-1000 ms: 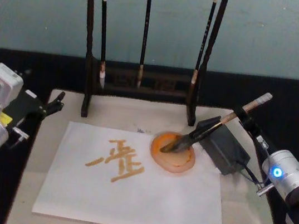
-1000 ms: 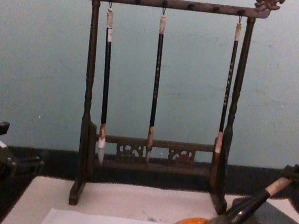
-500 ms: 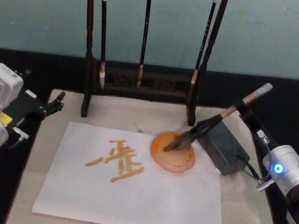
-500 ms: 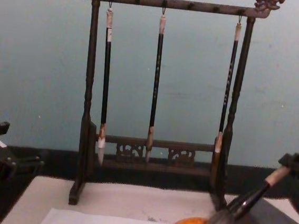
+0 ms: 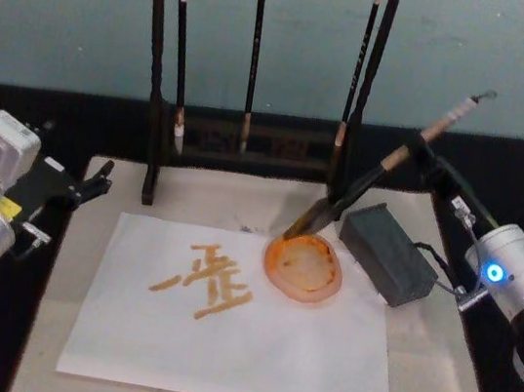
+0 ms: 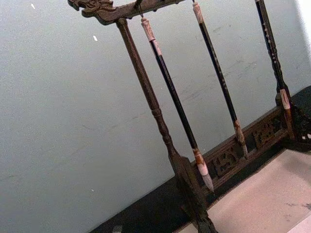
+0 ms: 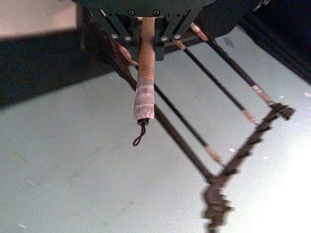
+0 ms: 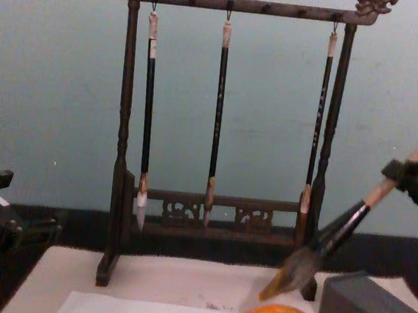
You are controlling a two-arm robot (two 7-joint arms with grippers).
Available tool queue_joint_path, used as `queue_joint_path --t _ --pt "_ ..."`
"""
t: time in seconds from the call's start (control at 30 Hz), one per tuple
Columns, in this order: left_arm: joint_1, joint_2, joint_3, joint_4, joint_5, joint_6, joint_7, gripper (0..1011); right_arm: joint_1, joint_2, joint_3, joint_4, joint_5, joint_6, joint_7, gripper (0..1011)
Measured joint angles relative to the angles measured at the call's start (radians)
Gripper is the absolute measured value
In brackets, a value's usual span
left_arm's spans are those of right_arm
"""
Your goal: Pick up the brush from the inkstone, write on the paper, then place the brush back to its original position.
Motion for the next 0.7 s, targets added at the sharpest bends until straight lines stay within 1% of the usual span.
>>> queue_joint_path --t 0.13,0.23,0.3,0.33,0.37,0.4,0.47,0.53,0.57,0.6,0.7 --pt "0.000 0.000 0.000 0.000 0.000 0.000 0.000 1010 0.022 0.019 -0.023 -0.010 -0.037 -0.018 0.032 172" --pt "0.000 0.000 0.000 0.000 0.000 0.000 0.000 1010 0.050 0.031 -0.052 -0.011 -0.081 -0.033 0.069 172" --pt "0.000 0.000 0.000 0.000 0.000 0.000 0.000 1010 0.063 0.035 -0.064 -0.010 -0.102 -0.037 0.087 172" --pt "0.000 0.000 0.000 0.000 0.000 0.000 0.000 1010 0.077 0.038 -0.078 -0.006 -0.121 -0.039 0.105 172" --pt "0.000 0.000 0.000 0.000 0.000 0.000 0.000 1010 0.077 0.038 -0.078 -0.006 -0.121 -0.039 0.105 172" --pt "0.000 0.000 0.000 0.000 0.000 0.000 0.000 1010 0.090 0.041 -0.090 -0.002 -0.142 -0.042 0.122 172" --pt "0.000 0.000 0.000 0.000 0.000 0.000 0.000 1010 0.102 0.042 -0.102 0.001 -0.162 -0.044 0.138 172" --pt "0.000 0.000 0.000 0.000 0.000 0.000 0.000 1010 0.121 0.043 -0.124 0.006 -0.198 -0.050 0.170 172" --pt "0.000 0.000 0.000 0.000 0.000 0.000 0.000 1010 0.121 0.043 -0.124 0.006 -0.198 -0.050 0.170 172" --pt "0.000 0.000 0.000 0.000 0.000 0.000 0.000 1010 0.130 0.043 -0.134 0.008 -0.215 -0.054 0.185 172" --pt "0.000 0.000 0.000 0.000 0.000 0.000 0.000 1010 0.146 0.040 -0.154 0.014 -0.244 -0.060 0.218 172"
